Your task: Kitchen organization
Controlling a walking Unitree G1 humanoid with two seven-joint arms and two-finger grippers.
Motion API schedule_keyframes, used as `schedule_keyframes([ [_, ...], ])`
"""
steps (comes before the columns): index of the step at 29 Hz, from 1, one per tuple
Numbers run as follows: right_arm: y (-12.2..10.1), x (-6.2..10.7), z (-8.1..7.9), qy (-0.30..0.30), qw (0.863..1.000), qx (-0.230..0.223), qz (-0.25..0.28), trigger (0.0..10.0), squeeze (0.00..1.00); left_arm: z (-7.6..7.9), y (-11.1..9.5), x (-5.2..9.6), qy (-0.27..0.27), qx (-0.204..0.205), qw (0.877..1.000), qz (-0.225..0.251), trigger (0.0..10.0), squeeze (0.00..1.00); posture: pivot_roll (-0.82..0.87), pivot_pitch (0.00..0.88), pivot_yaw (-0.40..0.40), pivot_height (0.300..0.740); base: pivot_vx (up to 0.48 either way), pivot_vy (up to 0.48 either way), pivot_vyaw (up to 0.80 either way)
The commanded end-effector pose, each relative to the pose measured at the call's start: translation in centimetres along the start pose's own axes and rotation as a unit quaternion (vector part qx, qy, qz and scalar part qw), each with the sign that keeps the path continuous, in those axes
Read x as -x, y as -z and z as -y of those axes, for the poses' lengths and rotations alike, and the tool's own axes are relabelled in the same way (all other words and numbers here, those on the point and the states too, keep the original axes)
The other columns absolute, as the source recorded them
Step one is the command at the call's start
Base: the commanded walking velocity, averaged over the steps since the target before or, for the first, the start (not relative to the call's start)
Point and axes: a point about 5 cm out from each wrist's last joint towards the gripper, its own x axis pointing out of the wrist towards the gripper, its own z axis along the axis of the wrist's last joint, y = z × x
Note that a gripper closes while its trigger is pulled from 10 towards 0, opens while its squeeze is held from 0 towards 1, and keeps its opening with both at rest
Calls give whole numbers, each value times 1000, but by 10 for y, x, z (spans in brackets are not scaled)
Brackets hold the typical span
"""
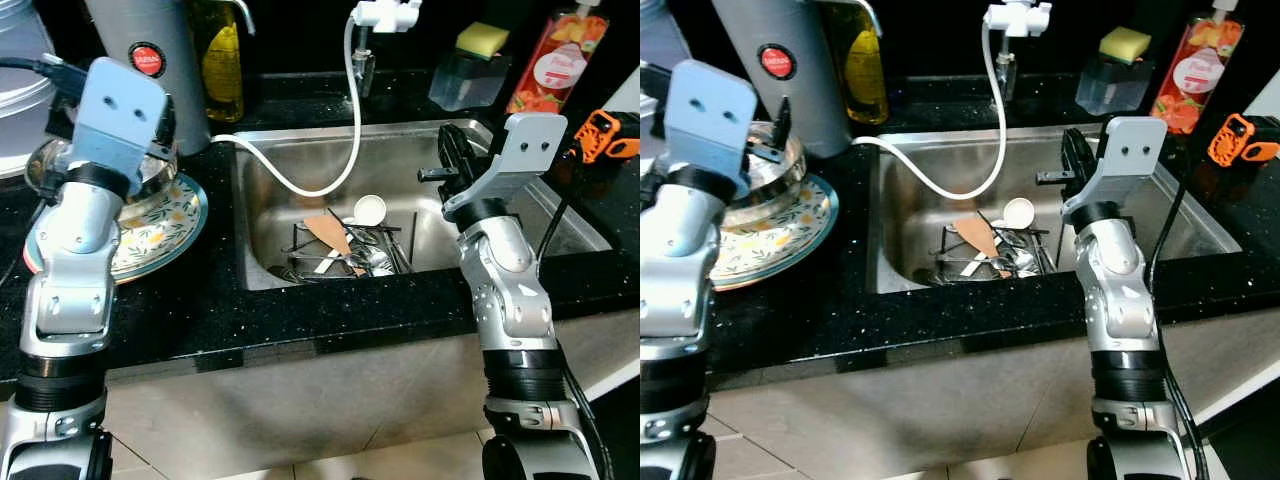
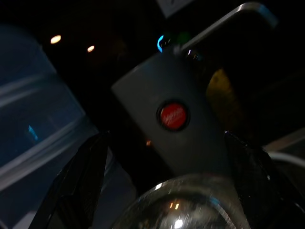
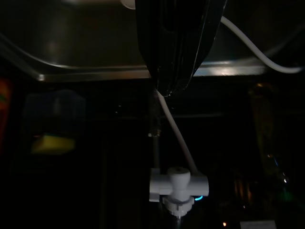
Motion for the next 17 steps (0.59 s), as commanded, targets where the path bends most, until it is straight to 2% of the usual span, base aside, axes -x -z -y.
schedule_keyframes([
  [1, 1, -2, 2, 5, 1000, -16, -3, 10000, 0, 0, 3, 2, 5, -4, 1000, -9, 10000, 0, 154, 0, -36, 740, 0, 0, 0],
  [10, -1, -2, 2, 0, 1000, -15, 3, 10000, 0, 3, 1, 4, 13, 14, 1000, -4, 10000, 0, 153, 0, -36, 740, 0, 0, 0],
  [11, 0, -2, 2, -3, 1000, -15, 0, 10000, 0, 10, -1, 9, 72, 8, 997, 5, 10000, 0, 154, 0, -36, 740, 0, 0, 0],
  [12, 0, -2, 2, -3, 1000, -15, 0, 10000, 0, 10, -1, 9, 72, 8, 997, 5, 10000, 0, 154, 0, -36, 740, 0, 0, 0],
  [13, 1, -1, -2, -23, 1000, -10, -4, 10000, 0, 14, 0, 14, 123, -21, 992, 9, 10000, 0, 156, 0, -36, 740, 0, 0, 0],
  [14, 1, 0, -7, -56, 998, 12, -5, 10000, 0, 9, 4, 18, 147, -34, 989, -1, 10000, 0, 159, 0, -36, 740, 0, 0, 0],
  [15, 1, 0, -7, -56, 998, 12, -5, 10000, 0, 9, 4, 18, 147, -34, 989, -1, 10000, 0, 159, 0, -36, 740, 0, 0, 0],
  [17, 1, 1, -10, -91, 995, 34, -8, 10000, 0, -11, 13, 19, 145, -65, 987, -28, 10000, 0, 159, 0, -36, 740, 0, 0, 0],
])
